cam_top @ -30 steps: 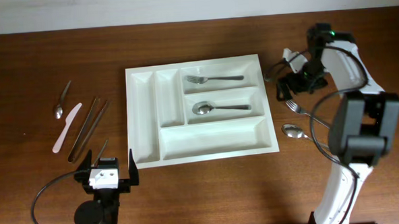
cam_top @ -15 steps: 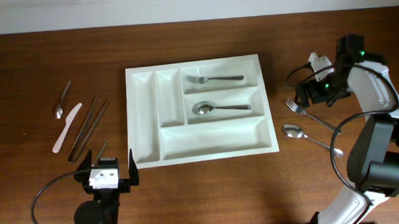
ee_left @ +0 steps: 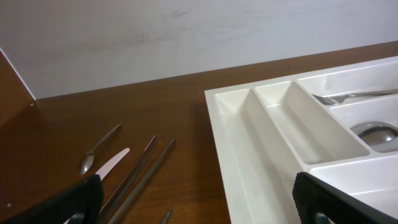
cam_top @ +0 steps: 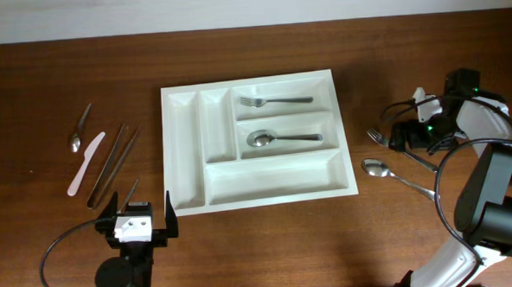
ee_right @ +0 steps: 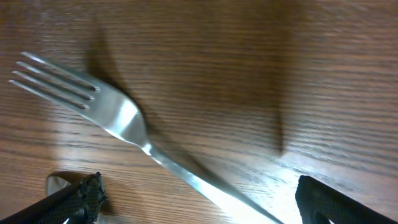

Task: Pack container
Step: 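Lower the right gripper onto the second fork and grasp it, then lift the fork and carry it over the tray's upper compartment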

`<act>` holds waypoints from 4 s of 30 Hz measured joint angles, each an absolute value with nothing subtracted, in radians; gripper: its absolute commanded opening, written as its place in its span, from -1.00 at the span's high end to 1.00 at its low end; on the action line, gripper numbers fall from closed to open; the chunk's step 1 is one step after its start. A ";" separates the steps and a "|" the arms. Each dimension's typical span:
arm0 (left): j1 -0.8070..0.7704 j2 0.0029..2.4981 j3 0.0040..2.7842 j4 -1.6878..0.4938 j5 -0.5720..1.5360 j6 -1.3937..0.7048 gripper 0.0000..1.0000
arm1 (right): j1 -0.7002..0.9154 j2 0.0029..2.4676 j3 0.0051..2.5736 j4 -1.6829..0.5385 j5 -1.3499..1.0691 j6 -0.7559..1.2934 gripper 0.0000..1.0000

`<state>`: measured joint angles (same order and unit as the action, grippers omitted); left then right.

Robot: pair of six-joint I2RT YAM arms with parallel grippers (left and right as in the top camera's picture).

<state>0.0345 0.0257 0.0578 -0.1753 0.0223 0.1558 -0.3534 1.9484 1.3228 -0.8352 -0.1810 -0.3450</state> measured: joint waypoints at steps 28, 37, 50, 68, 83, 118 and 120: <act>0.035 0.026 0.058 -0.175 0.022 0.156 -0.98 | -0.360 1.948 1.245 -0.746 -0.167 -0.313 -0.74; 0.035 0.026 0.058 -0.175 0.022 0.156 -0.99 | -0.360 1.948 1.242 -0.746 -0.104 -0.263 -0.48; 0.035 0.026 0.058 -0.175 0.022 0.156 -0.99 | -0.360 1.948 1.241 -0.716 -0.097 -0.240 0.05; 0.035 0.026 0.058 -0.175 0.022 0.156 -0.99 | -0.360 1.948 1.241 -0.694 -0.168 -0.205 0.00; 0.035 0.026 0.058 -0.175 0.022 0.156 -0.99 | -0.360 1.950 1.241 -0.609 -0.173 -0.186 -0.36; 0.035 0.026 0.058 -0.175 0.022 0.156 -0.98 | -0.360 1.983 1.248 -0.607 -0.216 -0.179 0.92; 0.035 0.026 0.058 -0.175 0.022 0.156 -0.98 | -0.360 1.983 1.248 -0.608 -0.216 -0.179 0.93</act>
